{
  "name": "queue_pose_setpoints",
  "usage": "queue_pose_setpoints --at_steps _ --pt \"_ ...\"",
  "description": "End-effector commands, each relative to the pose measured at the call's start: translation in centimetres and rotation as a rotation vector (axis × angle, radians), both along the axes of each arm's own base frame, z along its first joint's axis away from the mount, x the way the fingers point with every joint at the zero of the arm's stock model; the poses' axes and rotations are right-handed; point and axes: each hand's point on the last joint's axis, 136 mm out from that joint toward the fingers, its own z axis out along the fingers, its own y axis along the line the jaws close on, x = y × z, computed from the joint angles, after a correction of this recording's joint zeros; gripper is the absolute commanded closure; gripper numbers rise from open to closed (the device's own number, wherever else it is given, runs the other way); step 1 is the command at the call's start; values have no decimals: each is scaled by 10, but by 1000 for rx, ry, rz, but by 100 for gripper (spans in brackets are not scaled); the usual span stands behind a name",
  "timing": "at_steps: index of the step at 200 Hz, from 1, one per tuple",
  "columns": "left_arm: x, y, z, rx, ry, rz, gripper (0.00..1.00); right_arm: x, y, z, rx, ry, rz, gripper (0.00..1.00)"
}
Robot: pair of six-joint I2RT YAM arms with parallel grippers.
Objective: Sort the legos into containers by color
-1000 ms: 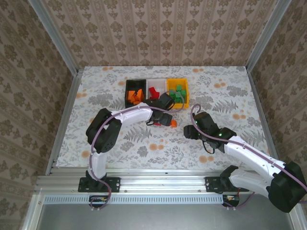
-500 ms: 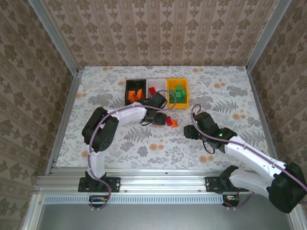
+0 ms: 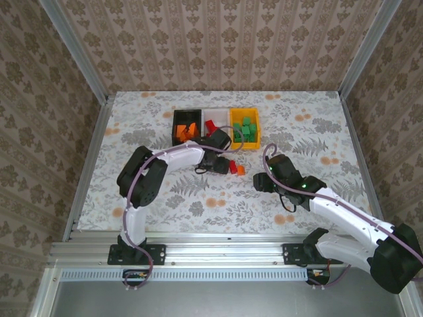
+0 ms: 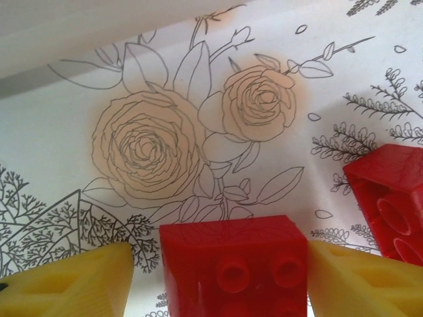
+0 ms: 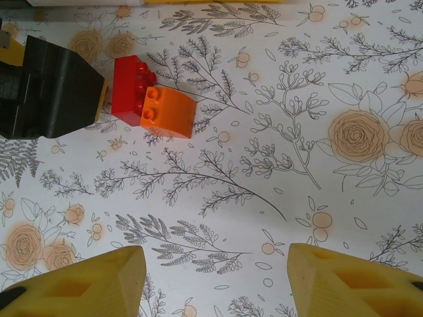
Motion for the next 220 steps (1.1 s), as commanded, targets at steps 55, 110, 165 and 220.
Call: queue_pose_setpoints --at_steps 55,110,165,220 --pt "-4 4 -12 70 21 9 43 -2 -4 7 -5 -16 -3 41" --pt "-4 0 12 74 -35 -9 49 -1 -4 7 -2 -20 -4 40" --pt "0 -1 34 63 -75 -11 50 -1 -5 7 -5 -23 -8 41" --pt "24 -9 88 24 -162 -31 50 1 -6 -1 -19 -8 -16 41"
